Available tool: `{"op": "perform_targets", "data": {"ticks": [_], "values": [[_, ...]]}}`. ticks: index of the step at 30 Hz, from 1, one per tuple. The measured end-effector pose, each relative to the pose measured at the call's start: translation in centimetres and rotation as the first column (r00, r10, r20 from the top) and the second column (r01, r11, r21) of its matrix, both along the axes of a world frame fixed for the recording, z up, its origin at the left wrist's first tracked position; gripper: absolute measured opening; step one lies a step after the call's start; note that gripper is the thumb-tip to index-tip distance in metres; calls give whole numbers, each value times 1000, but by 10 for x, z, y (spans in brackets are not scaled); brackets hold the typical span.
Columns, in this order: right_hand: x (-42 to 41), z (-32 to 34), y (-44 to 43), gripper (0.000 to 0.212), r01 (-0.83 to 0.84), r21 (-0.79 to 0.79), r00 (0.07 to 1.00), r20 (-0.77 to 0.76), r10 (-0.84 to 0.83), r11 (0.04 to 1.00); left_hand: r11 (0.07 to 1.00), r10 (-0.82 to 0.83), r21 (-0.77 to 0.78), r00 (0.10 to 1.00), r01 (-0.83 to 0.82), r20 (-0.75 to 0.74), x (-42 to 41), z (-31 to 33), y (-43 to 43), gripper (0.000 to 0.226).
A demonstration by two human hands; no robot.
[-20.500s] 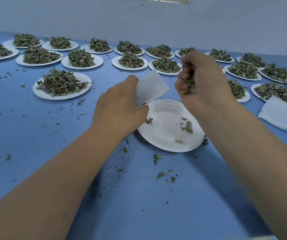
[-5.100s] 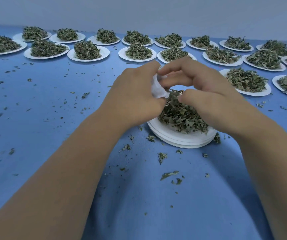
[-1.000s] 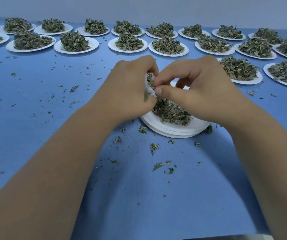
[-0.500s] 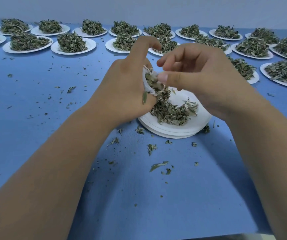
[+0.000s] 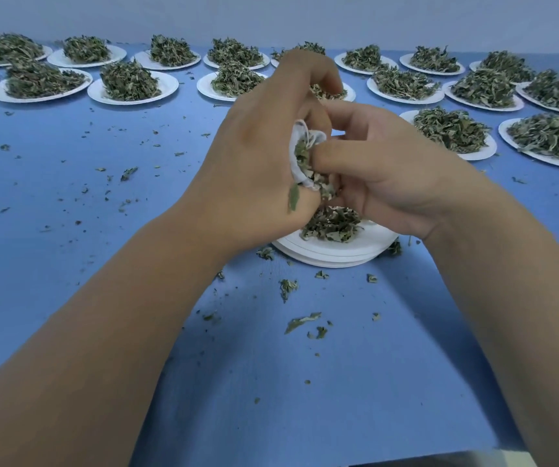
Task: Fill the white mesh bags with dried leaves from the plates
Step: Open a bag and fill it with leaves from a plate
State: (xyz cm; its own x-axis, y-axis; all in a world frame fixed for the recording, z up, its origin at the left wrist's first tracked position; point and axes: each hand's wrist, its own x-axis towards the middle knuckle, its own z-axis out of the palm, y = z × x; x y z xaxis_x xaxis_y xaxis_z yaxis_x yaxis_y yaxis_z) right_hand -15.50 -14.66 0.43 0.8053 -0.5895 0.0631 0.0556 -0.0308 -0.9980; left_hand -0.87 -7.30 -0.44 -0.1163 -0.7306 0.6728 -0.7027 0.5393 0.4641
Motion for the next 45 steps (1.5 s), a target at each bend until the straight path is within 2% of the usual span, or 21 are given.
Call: {"op": "perform_targets", "data": {"ticks": [2,3,6,8,12,16,18,22,26,28,32,35,38,40,42,45], "values": [[-1,2,-1,24,43,0,999,16,-43,999,1000,-16,2,1000,16,27,3,4,-1,64],[-3,2,-3,26,75,-1,997,7,-75,997,998,-11,65,999,8,49,4,5,-5,66],[-7,2,-10,31,166,-54,985,-42,-168,985,951,115,296,990,-87,-78,10,16,-21,59],[-7,3,-11,26,239,-87,970,-36,-242,967,968,123,230,987,-98,-98,12,11,-11,58],[-4,3,-9,18,353,-125,935,27,-353,927,988,154,53,961,-146,-228,13,5,0,17],[0,0,-6,17,406,-203,913,47,-405,891,973,228,12,945,-232,-236,7,4,-4,9],[3,-1,-4,14,458,-292,885,60,-462,839,969,242,6,941,-248,-236,5,2,-3,4],[6,-5,-5,10,557,-529,775,54,-629,640,974,225,36,942,-223,-247,3,2,-5,4],[9,-6,-6,11,572,-613,707,32,-706,545,989,139,87,944,-118,-298,-3,1,-6,6],[11,-6,-7,13,573,-647,677,27,-736,503,989,145,67,950,-131,-276,-4,-1,-6,4],[10,-6,-5,12,583,-607,706,51,-706,540,970,242,33,937,-242,-251,2,-3,-8,2],[9,-3,-4,11,561,-525,769,47,-637,639,959,283,66,929,-276,-238,7,-5,-11,7],[6,1,-2,14,529,-459,808,13,-590,714,955,295,105,909,-276,-295,11,-5,-14,9],[1,3,-2,17,502,-484,816,-9,-578,717,950,313,122,889,-288,-334,14,-4,-15,12],[-3,4,-3,20,488,-604,794,9,-607,630,947,322,131,872,-295,-369,16,-3,-16,11],[-5,2,0,29,374,-857,806,110,-582,355,952,307,108,865,-288,-396,17,-2,-16,5]]}}
